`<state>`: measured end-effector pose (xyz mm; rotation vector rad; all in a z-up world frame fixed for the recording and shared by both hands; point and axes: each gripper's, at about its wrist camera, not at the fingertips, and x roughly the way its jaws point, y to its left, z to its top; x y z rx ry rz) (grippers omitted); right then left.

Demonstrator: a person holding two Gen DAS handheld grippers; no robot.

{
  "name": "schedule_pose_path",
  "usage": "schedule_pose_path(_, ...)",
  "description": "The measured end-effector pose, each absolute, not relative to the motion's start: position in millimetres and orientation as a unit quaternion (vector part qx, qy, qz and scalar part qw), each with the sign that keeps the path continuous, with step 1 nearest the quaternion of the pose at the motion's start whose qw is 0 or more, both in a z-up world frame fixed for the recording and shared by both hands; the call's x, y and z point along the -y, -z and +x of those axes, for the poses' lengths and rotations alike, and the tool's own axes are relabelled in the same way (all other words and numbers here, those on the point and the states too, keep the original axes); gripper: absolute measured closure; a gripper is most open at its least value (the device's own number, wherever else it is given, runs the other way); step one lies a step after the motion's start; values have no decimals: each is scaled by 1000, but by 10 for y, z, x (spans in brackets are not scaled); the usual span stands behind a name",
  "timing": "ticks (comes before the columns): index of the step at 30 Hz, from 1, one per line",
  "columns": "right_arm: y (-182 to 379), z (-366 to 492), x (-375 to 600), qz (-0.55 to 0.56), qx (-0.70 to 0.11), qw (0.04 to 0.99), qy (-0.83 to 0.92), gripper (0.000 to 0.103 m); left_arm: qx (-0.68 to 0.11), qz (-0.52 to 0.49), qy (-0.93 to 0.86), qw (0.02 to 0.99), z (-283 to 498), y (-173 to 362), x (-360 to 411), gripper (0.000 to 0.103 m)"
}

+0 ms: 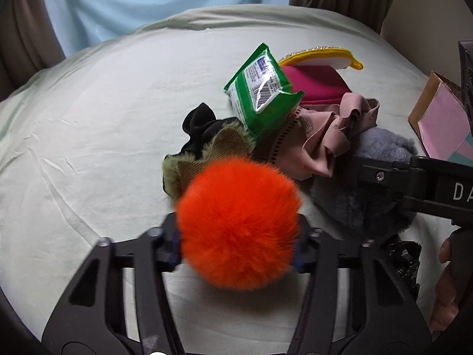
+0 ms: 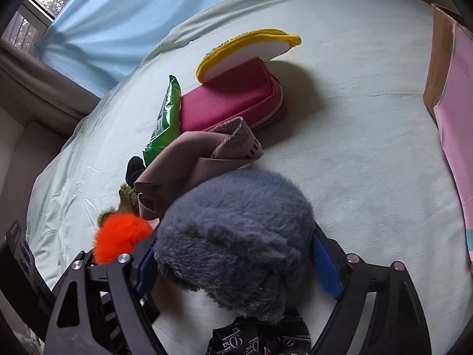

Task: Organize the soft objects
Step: 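Grasp the orange pompom with the left tool while the right tool grasps the grey fluffy sock, then carry the pompom and grey sock into the box and open both tools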

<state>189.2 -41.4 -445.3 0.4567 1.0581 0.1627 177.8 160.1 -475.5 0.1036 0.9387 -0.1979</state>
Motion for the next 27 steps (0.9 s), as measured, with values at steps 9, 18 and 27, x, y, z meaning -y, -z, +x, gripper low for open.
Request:
schedule_pose_path(9, 4377, 1833, 444, 203, -496, 841, -75, 57, -450, 47, 92, 887, 1748, 4639, -1645, 68)
schedule_pose_path(18, 4072, 1695, 438, 181, -486, 851, -77, 59, -441, 41, 85, 893, 1624, 4244, -1644, 68)
schedule_pose_path(27, 3250, 1456, 539, 164, -454, 872, -86, 59, -422, 36, 66, 903, 1386, 3366, -1541, 68)
